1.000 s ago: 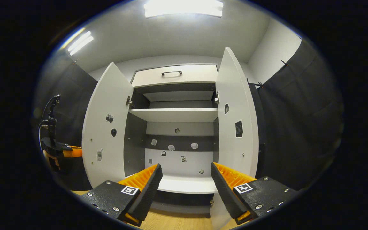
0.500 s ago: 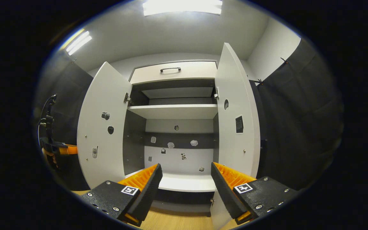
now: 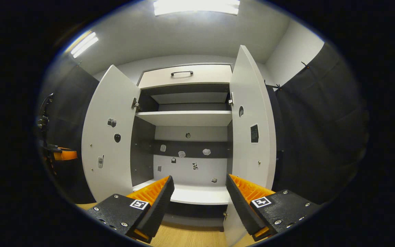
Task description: Open the right door of the double-door shoe cabinet with the right hand, and open the left door with the left hand.
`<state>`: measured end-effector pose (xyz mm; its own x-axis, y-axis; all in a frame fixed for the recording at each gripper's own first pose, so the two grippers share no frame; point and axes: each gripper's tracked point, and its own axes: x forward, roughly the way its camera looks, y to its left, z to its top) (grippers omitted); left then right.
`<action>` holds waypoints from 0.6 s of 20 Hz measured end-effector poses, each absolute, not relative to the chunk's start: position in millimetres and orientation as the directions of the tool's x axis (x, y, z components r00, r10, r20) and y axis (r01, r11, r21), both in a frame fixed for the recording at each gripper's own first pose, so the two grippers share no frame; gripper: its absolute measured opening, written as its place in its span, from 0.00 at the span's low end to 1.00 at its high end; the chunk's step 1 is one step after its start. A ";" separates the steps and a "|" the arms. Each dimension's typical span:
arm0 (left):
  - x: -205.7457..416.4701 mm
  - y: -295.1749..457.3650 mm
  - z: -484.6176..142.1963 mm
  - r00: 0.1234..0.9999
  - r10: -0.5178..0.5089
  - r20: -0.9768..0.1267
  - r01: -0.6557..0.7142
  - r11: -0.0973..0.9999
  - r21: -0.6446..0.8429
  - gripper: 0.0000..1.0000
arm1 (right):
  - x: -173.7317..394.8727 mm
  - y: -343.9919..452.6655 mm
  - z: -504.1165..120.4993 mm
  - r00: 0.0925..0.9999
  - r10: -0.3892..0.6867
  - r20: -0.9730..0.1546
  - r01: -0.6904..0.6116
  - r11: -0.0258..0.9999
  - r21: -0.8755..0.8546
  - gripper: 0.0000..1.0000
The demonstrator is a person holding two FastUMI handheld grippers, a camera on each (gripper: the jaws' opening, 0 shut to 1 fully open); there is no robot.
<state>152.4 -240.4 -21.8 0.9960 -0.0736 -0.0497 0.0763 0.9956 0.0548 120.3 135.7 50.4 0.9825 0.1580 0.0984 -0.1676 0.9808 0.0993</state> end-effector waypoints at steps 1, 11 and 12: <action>150.4 -238.9 -18.5 0.996 -0.071 -0.047 0.073 0.995 0.064 0.45 | 119.2 130.9 51.2 0.983 0.153 0.098 -0.163 0.982 0.100 0.93; 151.9 -238.0 -7.0 0.998 -0.060 0.010 0.059 0.995 0.076 0.72 | 108.8 80.8 55.7 0.991 0.078 0.106 -0.088 0.992 0.092 0.93; 153.4 -239.1 -6.5 0.998 -0.062 0.014 0.061 0.995 0.073 0.75 | 109.1 77.2 54.8 0.992 0.071 0.104 -0.081 0.993 0.091 0.93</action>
<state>153.4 -239.1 -6.5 0.9980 -0.0619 0.0139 0.0607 0.9955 0.0731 109.1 77.2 54.8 0.9920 0.0709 0.1040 -0.0805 0.9926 0.0913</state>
